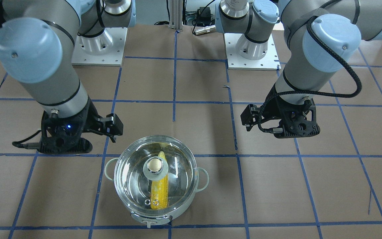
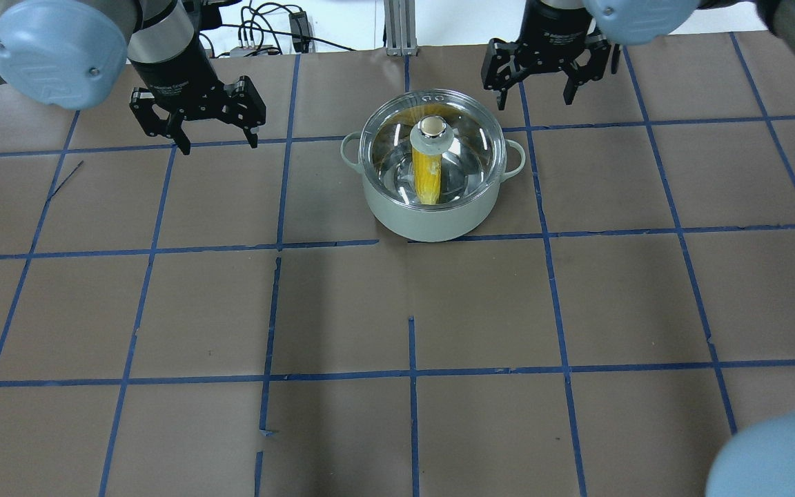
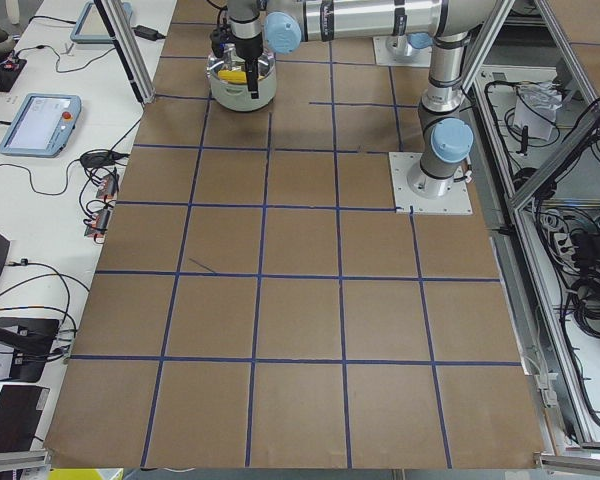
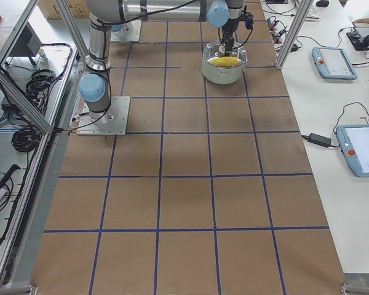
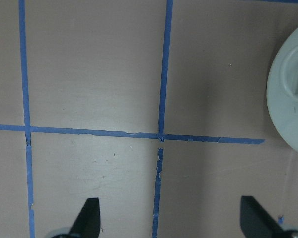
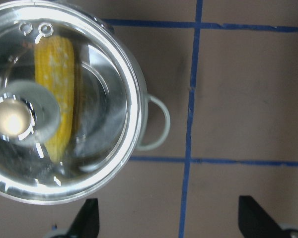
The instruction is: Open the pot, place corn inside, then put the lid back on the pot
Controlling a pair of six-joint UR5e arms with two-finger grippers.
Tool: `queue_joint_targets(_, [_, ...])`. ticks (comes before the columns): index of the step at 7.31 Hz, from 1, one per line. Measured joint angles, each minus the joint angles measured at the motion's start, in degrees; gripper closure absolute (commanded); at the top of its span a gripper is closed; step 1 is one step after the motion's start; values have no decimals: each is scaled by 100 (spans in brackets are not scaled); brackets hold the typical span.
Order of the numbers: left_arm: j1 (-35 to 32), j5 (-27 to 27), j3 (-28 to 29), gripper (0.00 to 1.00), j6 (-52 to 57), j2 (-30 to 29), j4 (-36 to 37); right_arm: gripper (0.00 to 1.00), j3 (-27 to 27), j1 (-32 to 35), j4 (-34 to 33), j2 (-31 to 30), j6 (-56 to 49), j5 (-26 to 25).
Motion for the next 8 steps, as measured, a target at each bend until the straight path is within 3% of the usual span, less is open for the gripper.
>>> queue_joint_targets(3, [0, -13, -8, 0, 8, -1, 4, 0, 653, -159, 597, -982, -311, 37])
queue_joint_targets(8, [2, -29, -9, 0, 15, -1, 11, 0, 735, -163, 653, -1102, -335, 0])
